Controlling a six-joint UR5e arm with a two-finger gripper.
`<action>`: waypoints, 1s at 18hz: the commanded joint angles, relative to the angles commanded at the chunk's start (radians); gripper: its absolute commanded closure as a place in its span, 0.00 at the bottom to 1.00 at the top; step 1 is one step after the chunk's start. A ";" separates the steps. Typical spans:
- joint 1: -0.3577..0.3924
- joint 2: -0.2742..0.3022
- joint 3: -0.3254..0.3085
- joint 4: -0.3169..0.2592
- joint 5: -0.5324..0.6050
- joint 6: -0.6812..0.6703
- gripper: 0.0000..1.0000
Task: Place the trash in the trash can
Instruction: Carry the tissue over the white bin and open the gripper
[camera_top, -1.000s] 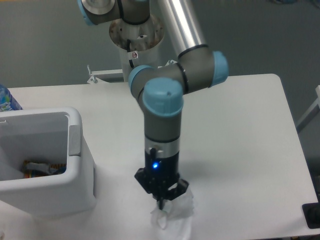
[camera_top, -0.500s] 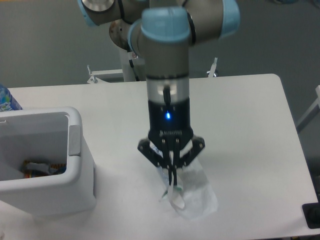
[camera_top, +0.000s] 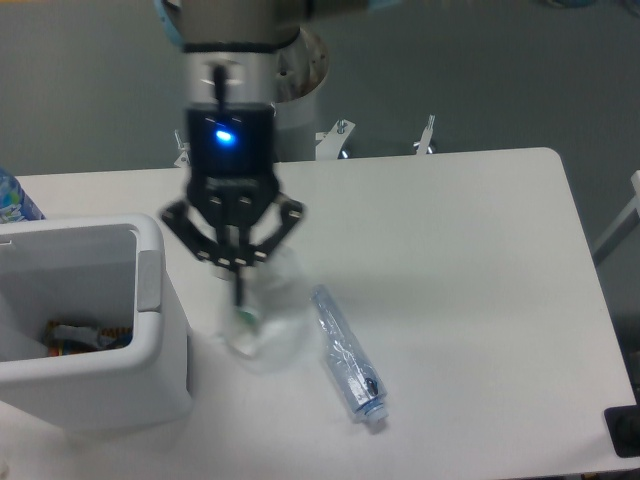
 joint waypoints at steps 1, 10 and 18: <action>-0.023 0.003 -0.003 0.000 0.000 -0.002 1.00; -0.155 -0.018 -0.017 0.000 -0.009 -0.046 0.79; -0.155 -0.034 -0.002 0.000 -0.012 -0.040 0.06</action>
